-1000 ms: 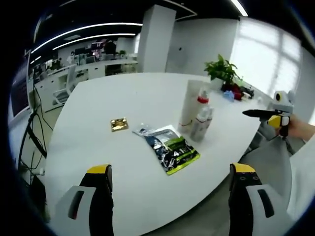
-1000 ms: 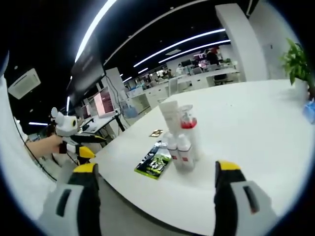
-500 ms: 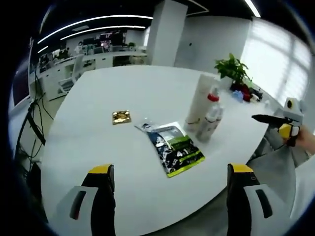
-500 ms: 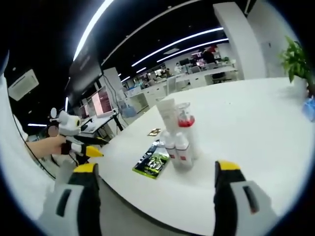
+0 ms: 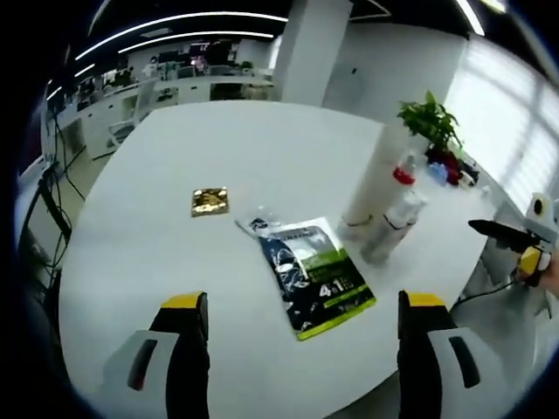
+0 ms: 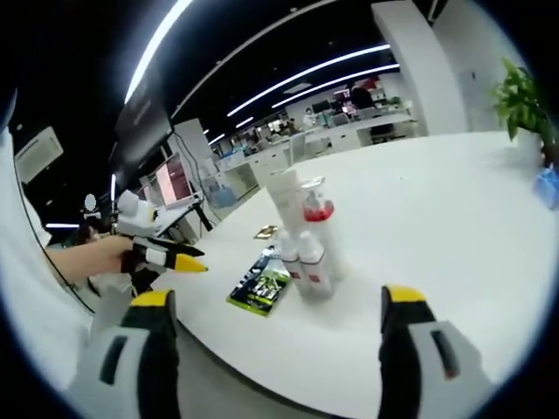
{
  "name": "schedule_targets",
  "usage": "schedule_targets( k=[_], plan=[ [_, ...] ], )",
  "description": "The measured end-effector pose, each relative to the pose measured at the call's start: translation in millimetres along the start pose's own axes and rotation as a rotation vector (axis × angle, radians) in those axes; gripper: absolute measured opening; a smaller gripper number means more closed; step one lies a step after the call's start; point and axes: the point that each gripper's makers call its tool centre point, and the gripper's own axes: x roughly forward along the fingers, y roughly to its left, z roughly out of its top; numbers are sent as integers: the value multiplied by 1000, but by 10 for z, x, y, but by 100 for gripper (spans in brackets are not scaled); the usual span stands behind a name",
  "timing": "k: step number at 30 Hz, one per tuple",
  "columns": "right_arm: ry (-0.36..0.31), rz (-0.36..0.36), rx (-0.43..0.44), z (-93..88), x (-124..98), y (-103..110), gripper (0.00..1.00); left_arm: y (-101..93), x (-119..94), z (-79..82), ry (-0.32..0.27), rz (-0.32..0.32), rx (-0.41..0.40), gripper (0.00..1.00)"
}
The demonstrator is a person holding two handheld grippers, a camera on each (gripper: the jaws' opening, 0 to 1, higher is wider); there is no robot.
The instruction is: Arrange the skincare products in the storage area until every visible bottle or jar stands upright without overlapping.
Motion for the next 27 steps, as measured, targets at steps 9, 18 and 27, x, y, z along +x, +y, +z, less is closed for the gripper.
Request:
schedule_targets(
  k=[9, 18, 27],
  plan=[
    [7, -15, 13, -15, 27, -70, 97, 81, 332, 99, 35, 53, -9, 84],
    [9, -33, 31, -42, 27, -138, 97, 141, 721, 129, 91, 62, -57, 79],
    [8, -39, 53, -28, 32, -161, 97, 311, 1123, 289, 120, 157, -97, 68]
  ],
)
